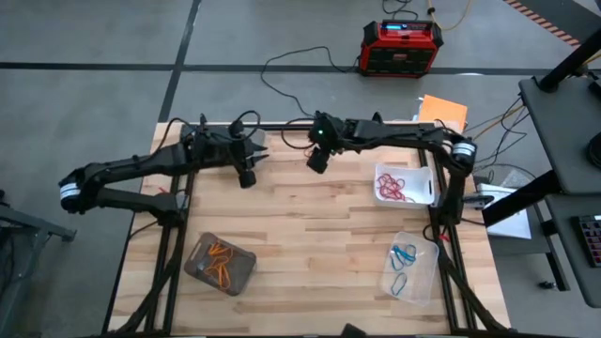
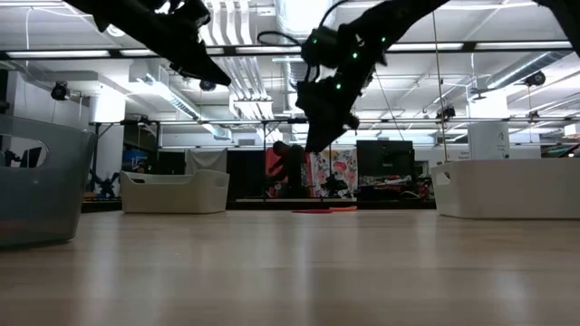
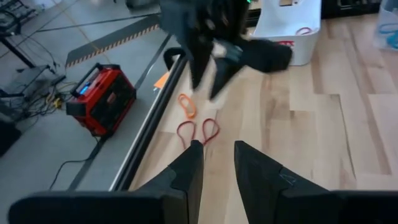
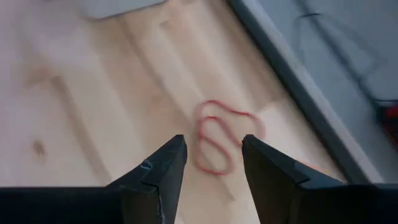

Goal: Sort rubber bands into baskets
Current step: Put the red rubber band into the white bin

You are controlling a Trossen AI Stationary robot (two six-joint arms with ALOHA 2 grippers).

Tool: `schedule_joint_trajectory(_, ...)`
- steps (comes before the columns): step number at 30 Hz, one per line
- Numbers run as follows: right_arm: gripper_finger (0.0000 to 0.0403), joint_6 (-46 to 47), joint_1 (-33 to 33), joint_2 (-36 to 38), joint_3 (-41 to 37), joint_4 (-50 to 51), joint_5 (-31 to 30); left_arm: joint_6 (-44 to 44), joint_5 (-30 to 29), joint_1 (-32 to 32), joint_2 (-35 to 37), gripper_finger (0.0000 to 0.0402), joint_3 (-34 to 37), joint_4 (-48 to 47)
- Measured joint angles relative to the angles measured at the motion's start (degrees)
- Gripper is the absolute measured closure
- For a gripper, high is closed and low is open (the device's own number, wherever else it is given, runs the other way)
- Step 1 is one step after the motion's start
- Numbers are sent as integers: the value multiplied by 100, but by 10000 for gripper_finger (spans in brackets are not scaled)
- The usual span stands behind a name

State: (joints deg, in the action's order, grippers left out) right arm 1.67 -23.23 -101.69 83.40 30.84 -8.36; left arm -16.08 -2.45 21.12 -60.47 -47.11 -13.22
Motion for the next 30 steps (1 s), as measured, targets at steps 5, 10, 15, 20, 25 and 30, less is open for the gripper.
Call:
schedule_joint_trajectory(5, 264, 41, -237, -483, 82, -67, 426, -76, -5, 18, -13, 326, 0, 126)
schedule_joint_trajectory(10, 263, 282, -340, -996, 330, -164, 423, -353, -355, 23, -13, 326, 0, 395)
schedule_joint_trajectory(15, 241, 323, -327, -1424, 654, -137, 432, -1108, -517, 68, -70, 326, 0, 727)
schedule_joint_trajectory(20, 218, 484, -334, -1758, 849, -89, 412, -1703, -514, 235, -166, 326, -2, 1100)
schedule_joint_trajectory(25, 211, 496, -342, -1967, 920, -108, 411, -1944, -507, 591, -247, 326, -9, 1360)
schedule_joint_trajectory(30, 220, 586, -342, -2095, 920, -99, 404, -1945, -386, 969, -358, 326, -9, 1424)
